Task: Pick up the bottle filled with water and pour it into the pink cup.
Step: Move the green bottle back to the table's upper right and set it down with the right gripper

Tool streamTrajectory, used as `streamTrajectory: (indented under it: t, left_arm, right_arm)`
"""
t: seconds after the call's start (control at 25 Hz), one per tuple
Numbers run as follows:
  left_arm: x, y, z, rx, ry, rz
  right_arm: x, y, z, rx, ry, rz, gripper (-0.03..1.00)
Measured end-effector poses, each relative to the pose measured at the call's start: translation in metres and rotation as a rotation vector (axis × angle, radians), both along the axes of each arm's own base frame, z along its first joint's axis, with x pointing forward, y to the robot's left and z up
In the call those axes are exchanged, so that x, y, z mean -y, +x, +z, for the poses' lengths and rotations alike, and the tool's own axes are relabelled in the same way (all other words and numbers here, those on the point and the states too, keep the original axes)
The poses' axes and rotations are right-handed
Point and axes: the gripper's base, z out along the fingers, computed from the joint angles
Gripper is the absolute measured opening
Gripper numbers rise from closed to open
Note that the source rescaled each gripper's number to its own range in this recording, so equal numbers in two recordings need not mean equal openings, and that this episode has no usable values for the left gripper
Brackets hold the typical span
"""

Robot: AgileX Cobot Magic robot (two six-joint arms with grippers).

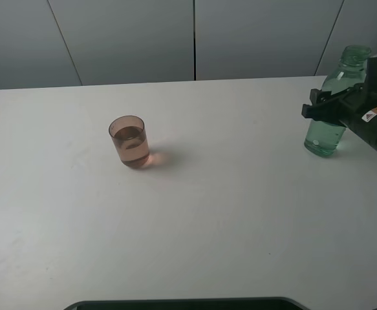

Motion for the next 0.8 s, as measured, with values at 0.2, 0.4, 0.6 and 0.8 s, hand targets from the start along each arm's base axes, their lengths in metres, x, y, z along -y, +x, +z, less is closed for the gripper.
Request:
streamTrajectory:
  t: [0.2,0.4,0.6,0.8]
  left_arm:
    - [0.0,0.0,0.0,0.0,0.0,0.0]
    - [0.0,0.0,0.0,0.0,0.0,0.0]
    - [0.0,0.0,0.0,0.0,0.0,0.0]
    - [0.0,0.0,0.0,0.0,0.0,0.0]
  right_arm:
    - [0.0,0.0,0.0,0.003,0.03,-0.01,0.83]
    - [0.0,0.0,0.0,0.003,0.04,-0.013,0.99]
    - [0.0,-0.001,0.022,0.053,0.05,-0.012,0.99]
    - [0.0,-0.007,0.058,0.139,0.039,-0.006,1.0]
